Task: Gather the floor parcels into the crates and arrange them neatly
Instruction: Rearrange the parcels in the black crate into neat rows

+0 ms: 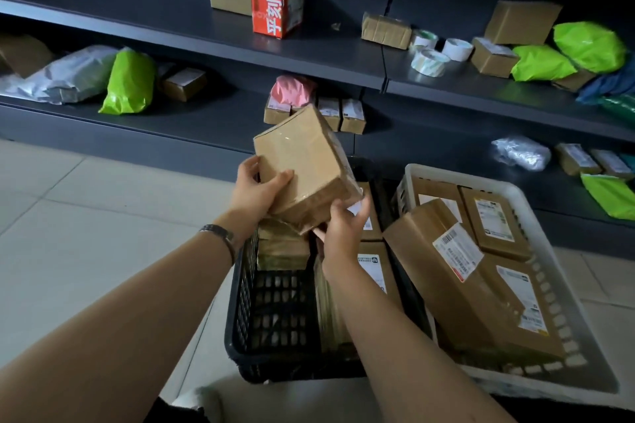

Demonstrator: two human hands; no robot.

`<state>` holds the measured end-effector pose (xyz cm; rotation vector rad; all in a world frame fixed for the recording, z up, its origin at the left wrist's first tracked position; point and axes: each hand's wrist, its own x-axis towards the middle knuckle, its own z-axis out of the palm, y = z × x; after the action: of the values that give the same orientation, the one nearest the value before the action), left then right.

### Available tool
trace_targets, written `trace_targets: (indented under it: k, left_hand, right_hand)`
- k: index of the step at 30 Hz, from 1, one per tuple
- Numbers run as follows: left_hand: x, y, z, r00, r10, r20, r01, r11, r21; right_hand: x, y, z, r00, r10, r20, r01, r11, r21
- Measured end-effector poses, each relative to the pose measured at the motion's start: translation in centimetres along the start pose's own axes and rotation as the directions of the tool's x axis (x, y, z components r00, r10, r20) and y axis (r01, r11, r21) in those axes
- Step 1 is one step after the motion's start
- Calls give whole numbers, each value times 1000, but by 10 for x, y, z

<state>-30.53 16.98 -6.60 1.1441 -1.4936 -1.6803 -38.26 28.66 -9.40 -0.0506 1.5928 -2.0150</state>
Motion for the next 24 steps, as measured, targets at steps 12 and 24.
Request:
trace_targets:
  k: [12,24]
  left_hand:
    - [22,-58,89,949,-132,287,20,932,362]
    - [-30,-39,126,994,-97,-43,106,939,328]
  right_hand:
    - [44,12,-48,959,261,-109,-282,914,-293]
    - [24,-77,-95,941,-337,22,175,430,-886]
